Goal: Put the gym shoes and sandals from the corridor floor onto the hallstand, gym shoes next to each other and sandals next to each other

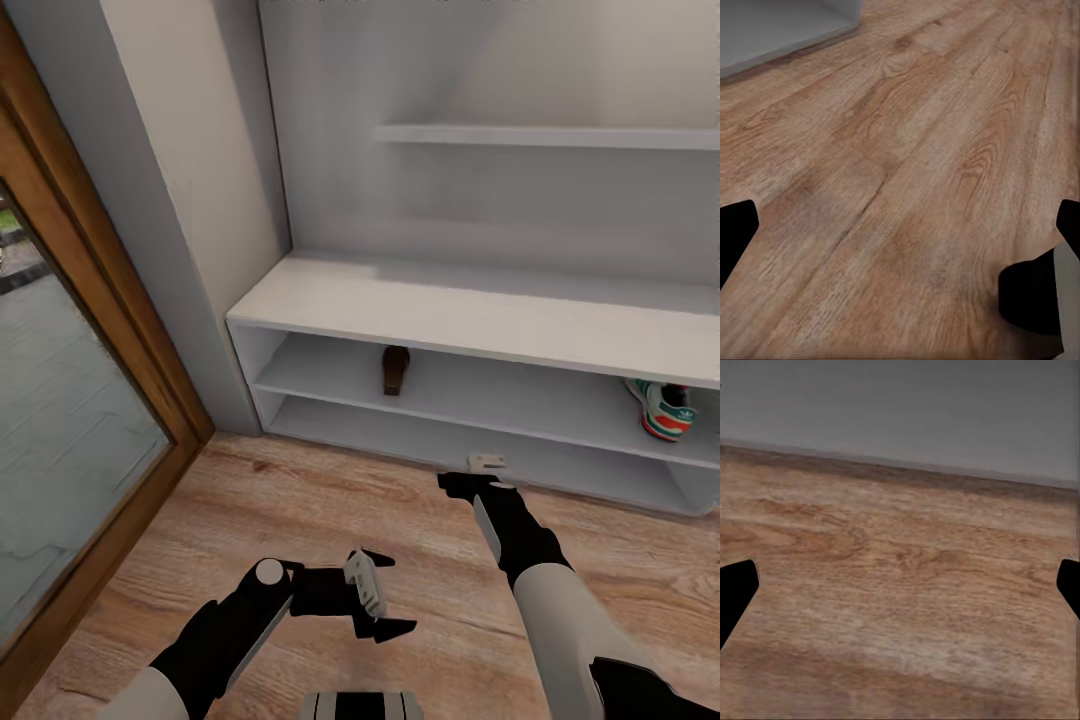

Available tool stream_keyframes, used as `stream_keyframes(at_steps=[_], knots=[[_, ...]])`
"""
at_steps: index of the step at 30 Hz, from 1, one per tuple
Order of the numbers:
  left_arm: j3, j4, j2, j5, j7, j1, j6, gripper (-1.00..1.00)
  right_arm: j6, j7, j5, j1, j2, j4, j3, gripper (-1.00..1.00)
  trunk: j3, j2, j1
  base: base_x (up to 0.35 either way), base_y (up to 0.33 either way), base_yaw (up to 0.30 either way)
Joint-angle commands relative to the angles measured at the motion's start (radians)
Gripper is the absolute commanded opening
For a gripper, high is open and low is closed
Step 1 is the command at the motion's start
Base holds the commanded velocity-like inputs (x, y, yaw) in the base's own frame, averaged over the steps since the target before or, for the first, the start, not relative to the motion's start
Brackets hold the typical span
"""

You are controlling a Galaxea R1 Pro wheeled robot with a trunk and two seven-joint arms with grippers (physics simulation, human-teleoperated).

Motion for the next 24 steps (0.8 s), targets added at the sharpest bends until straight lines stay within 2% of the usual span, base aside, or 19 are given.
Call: stream_keyframes(at_steps=[1, 8, 12, 13, 15, 22, 23, 24], knots=[[-0.001, -0.001, 0.001, 0.006, -0.001, -0.001, 0.008, 1.0, 0.005, 0.002, 0.009, 0.0, 0.001, -0.002, -0.004, 1.0, -0.001, 0.0, -0.001, -0.343, 0.0, 0.0], [0.038, -0.002, 0.001, 0.006, 0.002, -0.001, 0.008, 1.0, 0.006, 0.003, 0.009, -0.001, 0.001, -0.005, -0.004, 1.0, -0.001, 0.0, -0.001, -0.232, 0.0, 0.0], [0.086, -0.008, 0.001, 0.006, 0.005, -0.001, 0.007, 1.0, 0.005, 0.003, 0.009, 0.0, 0.001, -0.007, -0.005, 1.0, -0.001, 0.0, -0.001, -0.052, 0.0, 0.0], [0.22, -0.016, -0.004, 0.007, 0.01, -0.001, 0.003, 1.0, 0.006, 0.002, 0.009, -0.001, 0.001, -0.008, -0.004, 1.0, -0.001, 0.0, -0.001, -0.004, 0.0, 0.0], [0.265, -0.018, -0.007, 0.007, 0.01, -0.001, 0.003, 1.0, 0.006, 0.003, 0.009, -0.001, 0.001, -0.009, -0.004, 1.0, -0.001, 0.0, -0.001, -0.003, 0.0, 0.0], [0.361, -0.019, -0.013, 0.007, 0.01, -0.001, 0.002, 1.0, 0.007, 0.003, 0.008, 0.0, 0.001, -0.01, -0.005, 1.0, -0.001, 0.0, -0.001, -0.001, 0.0, -0.117], [0.402, -0.019, -0.014, 0.007, 0.011, -0.001, 0.002, 1.0, 0.007, 0.003, 0.008, -0.001, 0.001, -0.01, -0.005, 1.0, -0.001, 0.0, -0.001, 0.0, 0.0, -0.236], [0.411, -0.019, -0.014, 0.008, 0.011, -0.001, 0.002, 1.0, 0.007, 0.003, 0.008, -0.001, 0.001, -0.01, -0.005, 1.0, -0.001, 0.0, -0.001, 0.0, 0.0, -0.24]])
